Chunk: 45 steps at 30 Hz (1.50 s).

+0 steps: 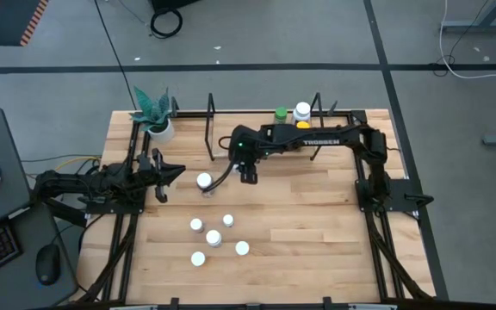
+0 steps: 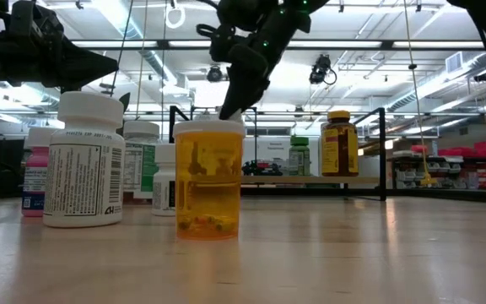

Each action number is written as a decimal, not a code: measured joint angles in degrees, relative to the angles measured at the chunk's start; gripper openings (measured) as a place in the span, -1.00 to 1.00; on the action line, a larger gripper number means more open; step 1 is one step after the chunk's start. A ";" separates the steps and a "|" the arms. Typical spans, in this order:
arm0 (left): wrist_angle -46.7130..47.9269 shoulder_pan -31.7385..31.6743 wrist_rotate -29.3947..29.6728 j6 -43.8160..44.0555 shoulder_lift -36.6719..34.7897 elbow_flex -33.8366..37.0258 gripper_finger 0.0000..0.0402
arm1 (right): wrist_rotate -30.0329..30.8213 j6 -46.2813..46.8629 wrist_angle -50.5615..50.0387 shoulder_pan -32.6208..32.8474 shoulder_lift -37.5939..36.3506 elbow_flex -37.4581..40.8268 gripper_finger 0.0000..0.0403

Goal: Pick and place medicine bottles onto shelf by color
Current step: Put the white medicine bottle on the shelf

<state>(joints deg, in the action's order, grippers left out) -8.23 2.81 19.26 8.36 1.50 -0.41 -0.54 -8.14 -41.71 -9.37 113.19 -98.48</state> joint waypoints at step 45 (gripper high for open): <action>-0.04 0.02 -0.01 0.00 0.00 -0.02 -0.81 | 17.47 13.14 2.31 -9.29 -11.08 18.43 0.01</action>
<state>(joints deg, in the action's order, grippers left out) -8.27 2.83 19.25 8.36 1.50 -0.43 16.93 4.99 -39.40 -18.66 102.10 -80.05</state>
